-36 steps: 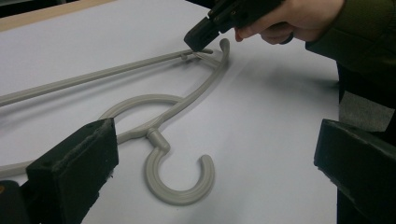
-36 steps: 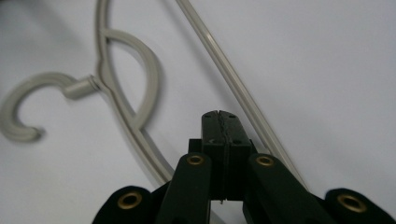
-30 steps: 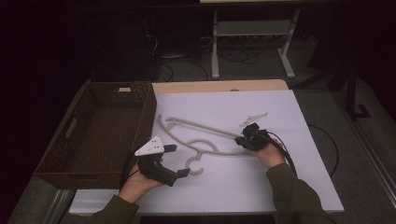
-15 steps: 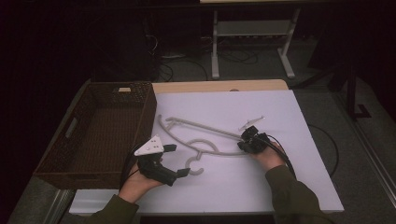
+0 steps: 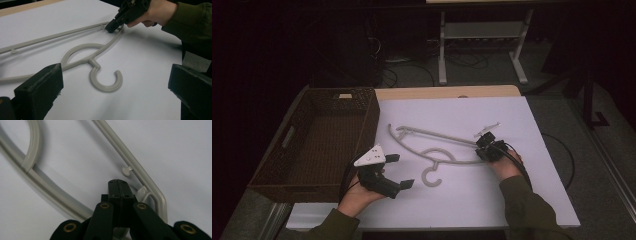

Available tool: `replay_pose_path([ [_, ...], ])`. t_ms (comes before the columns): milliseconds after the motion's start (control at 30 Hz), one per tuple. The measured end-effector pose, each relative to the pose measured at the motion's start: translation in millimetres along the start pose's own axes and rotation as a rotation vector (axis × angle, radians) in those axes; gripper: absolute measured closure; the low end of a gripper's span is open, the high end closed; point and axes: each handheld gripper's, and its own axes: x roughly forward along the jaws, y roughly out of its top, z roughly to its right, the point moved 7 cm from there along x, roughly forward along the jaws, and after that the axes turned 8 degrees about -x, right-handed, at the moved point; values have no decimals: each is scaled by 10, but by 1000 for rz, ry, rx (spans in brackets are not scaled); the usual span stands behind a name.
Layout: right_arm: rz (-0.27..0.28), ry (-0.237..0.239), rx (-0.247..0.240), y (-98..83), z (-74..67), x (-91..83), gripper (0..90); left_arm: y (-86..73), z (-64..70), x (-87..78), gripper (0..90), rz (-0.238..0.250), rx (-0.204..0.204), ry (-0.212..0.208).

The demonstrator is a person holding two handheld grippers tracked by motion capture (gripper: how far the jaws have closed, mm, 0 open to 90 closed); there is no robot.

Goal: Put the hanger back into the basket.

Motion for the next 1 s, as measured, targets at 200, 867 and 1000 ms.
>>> replay_pose_path([
  [200,-11,-16,80,-106,204,-30,895,-3,-3,0,0,-2,3,1],
  [867,183,112,16,264,83,-111,894,-12,2,20,0,-7,-3,-6],
  [1000,218,210,-49,566,-236,37,894,-17,-5,9,0,-8,-7,-6],
])
